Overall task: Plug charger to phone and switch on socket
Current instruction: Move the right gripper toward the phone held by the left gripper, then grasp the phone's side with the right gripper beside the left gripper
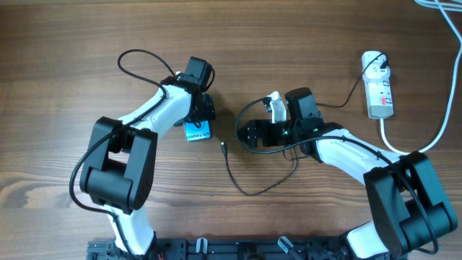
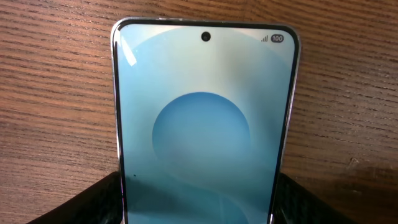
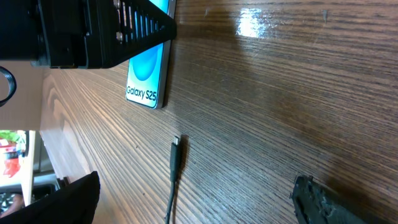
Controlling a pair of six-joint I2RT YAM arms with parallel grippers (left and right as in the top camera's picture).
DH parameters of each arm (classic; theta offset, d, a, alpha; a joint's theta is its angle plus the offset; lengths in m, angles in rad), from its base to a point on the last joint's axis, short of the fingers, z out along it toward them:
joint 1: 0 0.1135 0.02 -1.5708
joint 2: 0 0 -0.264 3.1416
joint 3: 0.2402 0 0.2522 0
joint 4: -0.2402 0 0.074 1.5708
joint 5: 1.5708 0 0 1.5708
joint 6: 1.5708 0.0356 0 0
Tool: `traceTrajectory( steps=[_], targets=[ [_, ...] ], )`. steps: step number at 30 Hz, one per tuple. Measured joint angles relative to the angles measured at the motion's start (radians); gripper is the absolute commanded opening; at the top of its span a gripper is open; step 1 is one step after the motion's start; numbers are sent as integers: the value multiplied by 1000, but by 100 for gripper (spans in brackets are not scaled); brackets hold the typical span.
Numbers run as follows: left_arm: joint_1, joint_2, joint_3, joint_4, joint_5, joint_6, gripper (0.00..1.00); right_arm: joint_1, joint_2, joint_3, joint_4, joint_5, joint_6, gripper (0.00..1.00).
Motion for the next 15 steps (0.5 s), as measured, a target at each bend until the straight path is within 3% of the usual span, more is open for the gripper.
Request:
traceTrajectory(
  steps=[7,15],
  targets=[
    [8,0,2,-2,22,27,72,0,0,0,0,-1,0,100],
    [95,-5,11,3,246,97,72,2,0,0,39,-75,-26,100]
  ],
)
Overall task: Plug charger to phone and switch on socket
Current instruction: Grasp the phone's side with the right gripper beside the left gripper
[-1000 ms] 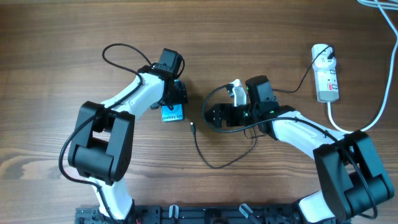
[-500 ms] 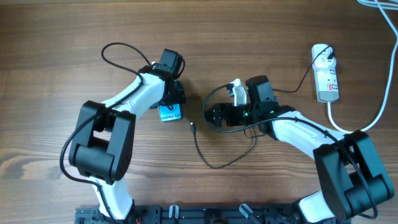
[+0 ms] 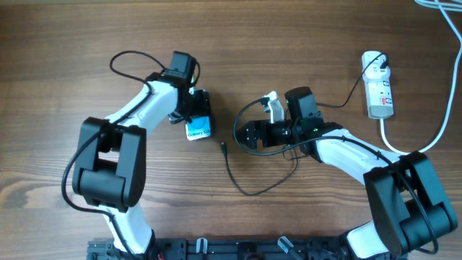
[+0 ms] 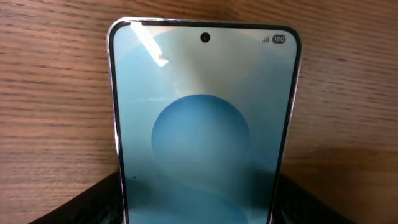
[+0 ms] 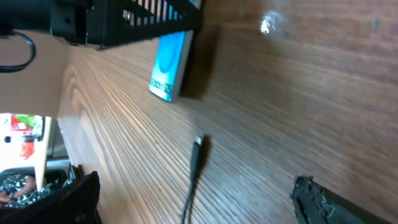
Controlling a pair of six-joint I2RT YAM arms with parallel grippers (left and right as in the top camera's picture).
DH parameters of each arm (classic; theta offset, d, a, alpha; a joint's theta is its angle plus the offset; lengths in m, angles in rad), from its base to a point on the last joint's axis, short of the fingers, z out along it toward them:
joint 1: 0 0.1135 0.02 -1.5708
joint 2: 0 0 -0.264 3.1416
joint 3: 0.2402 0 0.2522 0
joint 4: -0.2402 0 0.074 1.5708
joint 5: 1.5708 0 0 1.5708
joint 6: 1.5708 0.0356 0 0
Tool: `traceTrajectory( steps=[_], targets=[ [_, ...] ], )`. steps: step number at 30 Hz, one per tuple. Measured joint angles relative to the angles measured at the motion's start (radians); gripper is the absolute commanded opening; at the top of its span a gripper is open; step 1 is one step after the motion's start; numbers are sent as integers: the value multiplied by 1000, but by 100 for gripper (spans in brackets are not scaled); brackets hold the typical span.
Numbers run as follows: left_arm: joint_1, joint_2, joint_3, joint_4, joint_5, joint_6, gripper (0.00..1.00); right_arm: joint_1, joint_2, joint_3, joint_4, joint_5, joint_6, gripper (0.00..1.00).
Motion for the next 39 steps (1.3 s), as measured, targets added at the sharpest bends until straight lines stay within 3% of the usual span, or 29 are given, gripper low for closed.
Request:
traceTrajectory(
  steps=[6,10,15,23,36,39],
  targets=[
    [63,21,-7,23,370,42,73,83,2,3,193,14,106,98],
    [64,32,-15,19,475,77,73,140,34,3,209,99,163,98],
    [64,37,-17,14,516,95,73,166,92,2,286,196,225,87],
    [64,38,-18,14,571,137,74,166,163,4,346,224,307,39],
    [56,38,-18,30,575,141,77,166,163,4,418,185,363,37],
    [26,38,-18,44,576,141,78,166,163,3,406,185,367,19]
  ],
)
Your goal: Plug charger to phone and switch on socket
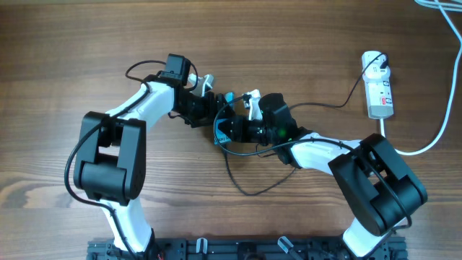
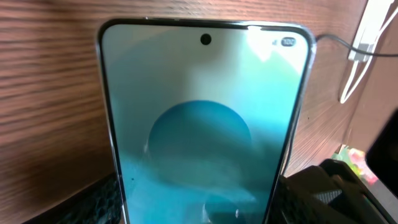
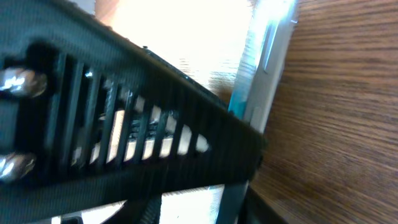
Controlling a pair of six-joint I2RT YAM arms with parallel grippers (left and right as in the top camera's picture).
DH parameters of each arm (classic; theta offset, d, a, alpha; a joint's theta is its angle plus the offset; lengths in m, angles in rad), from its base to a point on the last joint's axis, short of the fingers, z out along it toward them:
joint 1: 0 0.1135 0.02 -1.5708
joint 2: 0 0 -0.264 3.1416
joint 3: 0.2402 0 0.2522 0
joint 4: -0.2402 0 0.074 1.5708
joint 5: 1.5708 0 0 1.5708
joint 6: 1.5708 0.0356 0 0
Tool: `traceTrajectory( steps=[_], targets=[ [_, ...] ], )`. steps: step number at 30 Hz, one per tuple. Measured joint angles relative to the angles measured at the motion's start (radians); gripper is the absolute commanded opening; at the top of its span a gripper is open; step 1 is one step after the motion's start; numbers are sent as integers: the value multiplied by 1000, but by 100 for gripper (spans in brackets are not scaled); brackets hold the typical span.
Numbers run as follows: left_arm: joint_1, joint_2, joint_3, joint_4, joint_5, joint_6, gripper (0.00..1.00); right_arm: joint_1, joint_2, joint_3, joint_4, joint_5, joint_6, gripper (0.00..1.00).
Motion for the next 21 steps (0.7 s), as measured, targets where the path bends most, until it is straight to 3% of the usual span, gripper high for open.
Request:
traceTrajectory(
  steps=[5,8,11,16,21],
  targets=[
    [-10,0,0,0,4,3,89,-1,1,0,-65,3,25,4],
    [-10,0,0,1,7,7,84,-1,2,0,-44,-19,44,4],
    [-6,-2,0,5,39,11,81,-32,2,-2,82,-136,59,4],
    [84,-151,-3,30,330,121,79,-126,2,-3,351,-328,180,4],
    [142,-286,-11,132,499,146,73,-135,-7,21,571,-384,246,4]
  ],
)
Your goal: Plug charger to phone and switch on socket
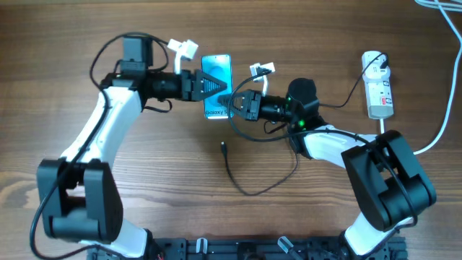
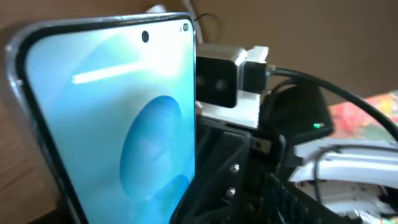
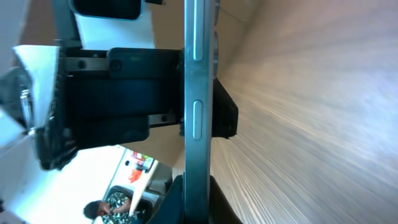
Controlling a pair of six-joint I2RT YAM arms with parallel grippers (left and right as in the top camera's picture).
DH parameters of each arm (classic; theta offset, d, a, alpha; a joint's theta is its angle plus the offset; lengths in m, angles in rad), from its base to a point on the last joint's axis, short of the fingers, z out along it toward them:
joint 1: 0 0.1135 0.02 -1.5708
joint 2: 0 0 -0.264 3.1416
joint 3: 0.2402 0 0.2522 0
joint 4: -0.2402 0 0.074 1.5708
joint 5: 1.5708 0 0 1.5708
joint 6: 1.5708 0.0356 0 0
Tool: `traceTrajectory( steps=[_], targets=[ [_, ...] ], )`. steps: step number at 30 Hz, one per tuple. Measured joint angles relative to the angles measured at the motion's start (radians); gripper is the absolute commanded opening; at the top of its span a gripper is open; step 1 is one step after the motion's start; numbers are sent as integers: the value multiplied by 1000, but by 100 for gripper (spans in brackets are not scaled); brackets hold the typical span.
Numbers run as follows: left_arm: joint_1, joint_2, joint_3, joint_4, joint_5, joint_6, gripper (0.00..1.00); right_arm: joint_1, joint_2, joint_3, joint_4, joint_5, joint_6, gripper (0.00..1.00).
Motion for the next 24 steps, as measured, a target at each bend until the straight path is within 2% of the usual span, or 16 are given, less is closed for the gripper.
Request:
traceTrajectory(
  steps=[5,12,20,24],
  targets=[
    [10,-38,-1,25,93,9,70,-5,-1,0,109,-56,18,4],
    [15,-38,-2,31,208,18,56,-6,-2,0,159,-163,-5,4],
    [14,-38,-3,1,218,22,49,-5,-2,0,169,-201,-2,4],
    [15,-38,-4,-24,217,23,48,-4,-2,0,170,-217,61,4]
  ],
)
